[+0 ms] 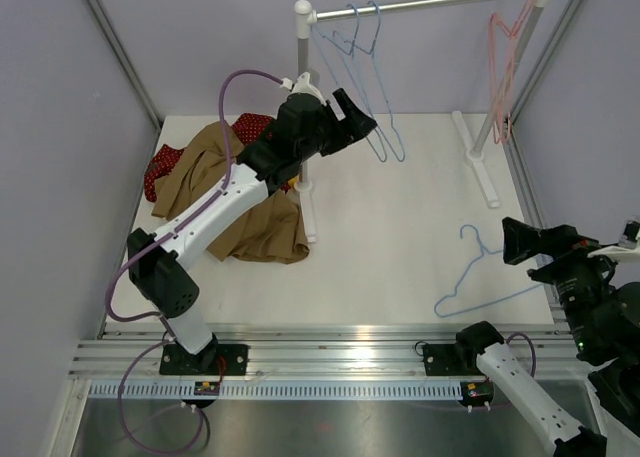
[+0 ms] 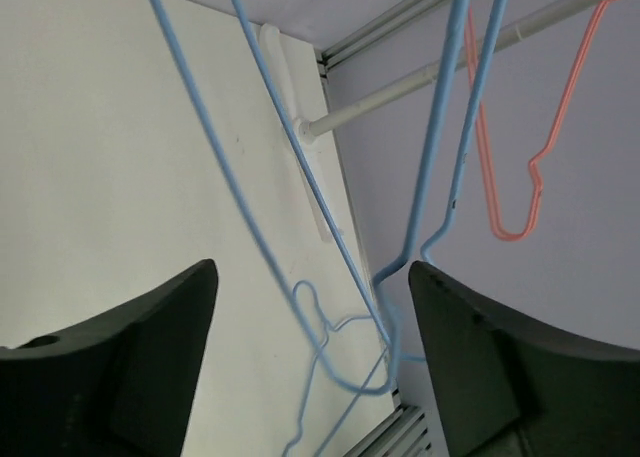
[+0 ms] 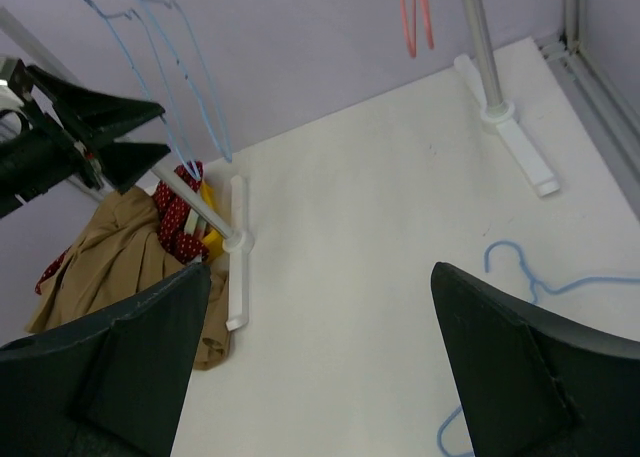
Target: Remove the skirt from the hanger
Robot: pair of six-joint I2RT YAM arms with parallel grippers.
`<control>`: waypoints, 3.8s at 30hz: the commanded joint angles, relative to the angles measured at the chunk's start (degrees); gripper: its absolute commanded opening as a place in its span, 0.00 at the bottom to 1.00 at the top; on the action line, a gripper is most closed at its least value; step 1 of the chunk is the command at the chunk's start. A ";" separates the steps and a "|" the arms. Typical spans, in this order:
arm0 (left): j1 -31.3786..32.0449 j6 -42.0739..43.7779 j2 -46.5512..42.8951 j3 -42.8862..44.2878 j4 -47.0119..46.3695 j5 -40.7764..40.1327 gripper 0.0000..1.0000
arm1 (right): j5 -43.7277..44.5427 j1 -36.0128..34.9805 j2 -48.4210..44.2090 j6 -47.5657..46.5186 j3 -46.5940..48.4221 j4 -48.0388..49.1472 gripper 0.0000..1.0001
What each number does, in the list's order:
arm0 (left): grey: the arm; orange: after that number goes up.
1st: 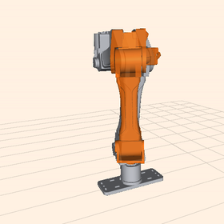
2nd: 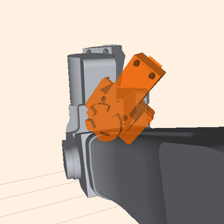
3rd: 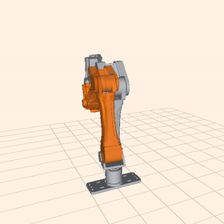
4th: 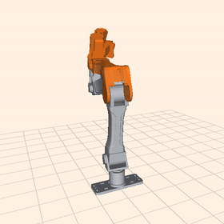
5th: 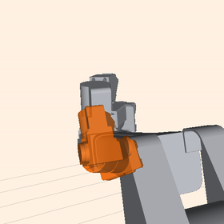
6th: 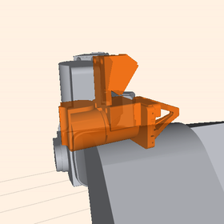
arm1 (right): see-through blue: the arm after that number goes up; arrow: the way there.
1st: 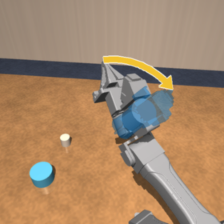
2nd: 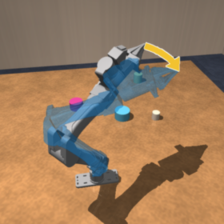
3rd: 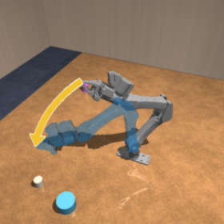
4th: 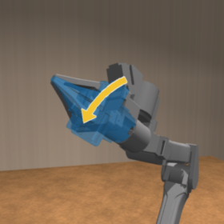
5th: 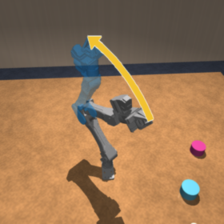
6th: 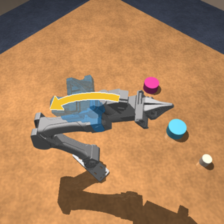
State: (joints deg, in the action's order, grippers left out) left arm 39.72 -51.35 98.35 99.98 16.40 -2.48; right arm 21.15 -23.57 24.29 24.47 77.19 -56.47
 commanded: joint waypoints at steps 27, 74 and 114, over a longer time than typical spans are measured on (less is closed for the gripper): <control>31.90 17.70 17.12 -0.33 -2.86 11.00 0.63 | 13.04 0.11 14.91 -10.49 14.13 3.56 1.00; 35.86 2.22 30.25 -7.59 5.83 -5.60 0.00 | 10.14 0.11 13.32 -7.42 7.01 5.93 1.00; 42.12 17.05 -4.39 -25.71 11.58 -24.78 0.99 | 6.27 0.19 12.09 -5.22 6.57 6.72 0.99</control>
State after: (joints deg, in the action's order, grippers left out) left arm 84.66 -50.04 93.82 77.06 46.61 -32.51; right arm 26.68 -23.57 36.93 19.92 82.08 -50.46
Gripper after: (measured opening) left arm 0.987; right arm 0.993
